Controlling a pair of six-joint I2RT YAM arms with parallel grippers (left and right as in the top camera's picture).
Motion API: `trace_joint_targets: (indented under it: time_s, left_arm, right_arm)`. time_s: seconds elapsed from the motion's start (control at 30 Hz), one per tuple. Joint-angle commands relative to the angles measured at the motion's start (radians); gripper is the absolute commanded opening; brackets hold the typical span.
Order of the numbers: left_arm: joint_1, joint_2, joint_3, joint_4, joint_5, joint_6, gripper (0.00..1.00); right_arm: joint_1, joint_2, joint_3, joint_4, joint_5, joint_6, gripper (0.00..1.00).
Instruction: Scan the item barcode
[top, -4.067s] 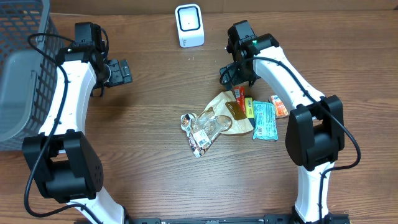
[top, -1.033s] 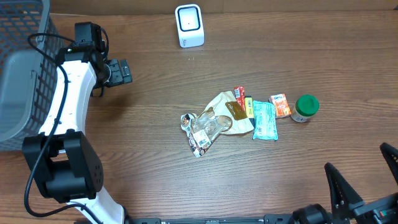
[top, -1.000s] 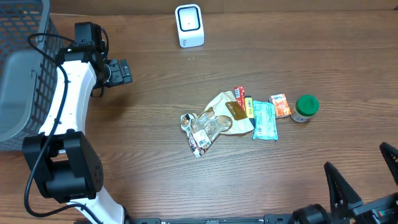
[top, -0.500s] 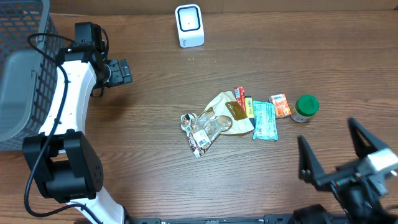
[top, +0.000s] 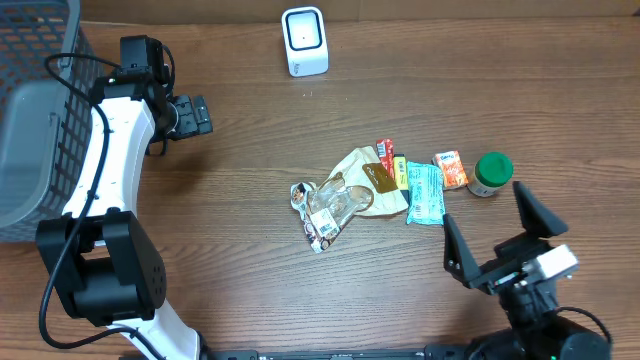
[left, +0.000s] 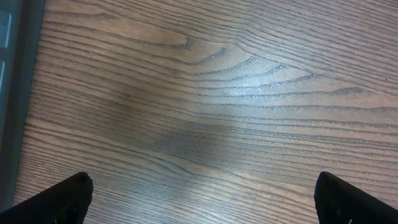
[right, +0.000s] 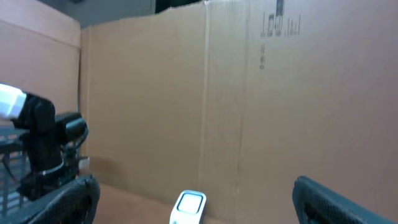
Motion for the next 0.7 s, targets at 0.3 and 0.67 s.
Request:
trace_joint_targets:
  time_s: [0.3,0.67]
  left_arm:
    - [-0.002,0.011,0.016,0.003,-0.005,0.018,1.00]
    - [-0.002,0.011,0.016,0.003,-0.005,0.018,1.00]
  right_arm:
    - [-0.003,-0.051,-0.294,0.246,-0.005,0.012,1.00]
    - [-0.003,-0.051,-0.290,-0.130,-0.006,0.016,1.00]
